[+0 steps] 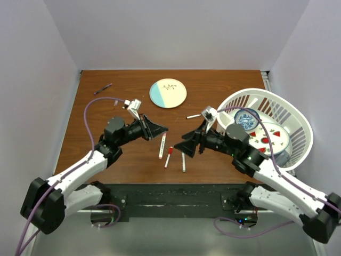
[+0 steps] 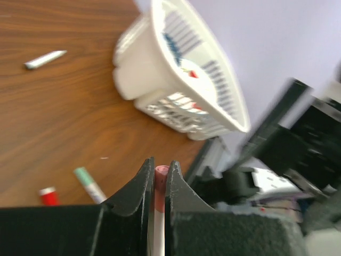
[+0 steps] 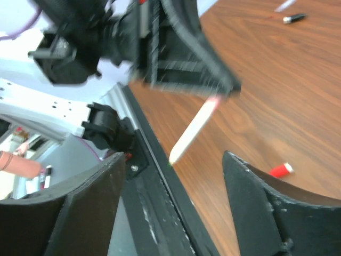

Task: Insert the pens into the pen caps

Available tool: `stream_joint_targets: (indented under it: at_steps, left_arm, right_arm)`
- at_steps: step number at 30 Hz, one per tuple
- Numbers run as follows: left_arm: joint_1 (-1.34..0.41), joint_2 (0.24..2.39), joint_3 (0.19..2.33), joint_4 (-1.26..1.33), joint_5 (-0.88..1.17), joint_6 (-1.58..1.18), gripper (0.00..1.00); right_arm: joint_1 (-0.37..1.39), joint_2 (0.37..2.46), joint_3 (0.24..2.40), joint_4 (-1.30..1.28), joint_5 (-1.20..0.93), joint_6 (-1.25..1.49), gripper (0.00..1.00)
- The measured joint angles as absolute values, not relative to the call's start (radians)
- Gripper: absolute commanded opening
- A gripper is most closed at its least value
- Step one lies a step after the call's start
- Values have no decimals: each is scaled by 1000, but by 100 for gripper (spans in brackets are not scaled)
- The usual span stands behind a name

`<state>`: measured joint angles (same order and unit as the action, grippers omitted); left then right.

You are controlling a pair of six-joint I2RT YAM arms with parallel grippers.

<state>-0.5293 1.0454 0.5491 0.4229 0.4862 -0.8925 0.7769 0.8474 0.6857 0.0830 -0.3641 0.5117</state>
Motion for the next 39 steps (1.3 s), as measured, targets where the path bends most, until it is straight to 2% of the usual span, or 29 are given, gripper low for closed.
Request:
stream_joint_targets:
  at_steps: [4,9,12,14,17,18,23,24,26,34,39]
  left_arm:
    - [-461,1145,590,299,441,-803,0]
    - [-447,1276,599,193,345,-723,0]
    - [-447,1345,605,146,291,-693,7]
    - [-447,1383,606,133,263,-685,8]
    - [-447,1432,606,126,239,-678,18]
    - [-447,1443,606,124,233,-677,26]
    - [-447,1458,613,101,204,-675,51]
    - [-447,1458,624,86,194,-671,60]
    - [-447,1458,659,57,173,-662,65]
    - [-447,1483,854,125,253,-553,67]
    - [-460,1656,1027,190,337,-470,66]
  right_arm:
    - [778,722,638,-6,-295,512,91]
    - [778,684,637,-82,-228,514,91]
    - [778,687,637,-127,-201,515,90]
    - [778,685,637,-151,-191,515,89]
    - [778,679,637,-183,-170,516,89]
    - [778,675,637,-189,-166,516,89]
    - [778,644,637,-228,-136,516,89]
    - [778,640,637,-233,-128,516,89]
    - [778,638,638,-242,-119,516,88]
    - [778,612,647,-330,-39,503,87]
    - [778,577,683,-374,-4,490,86]
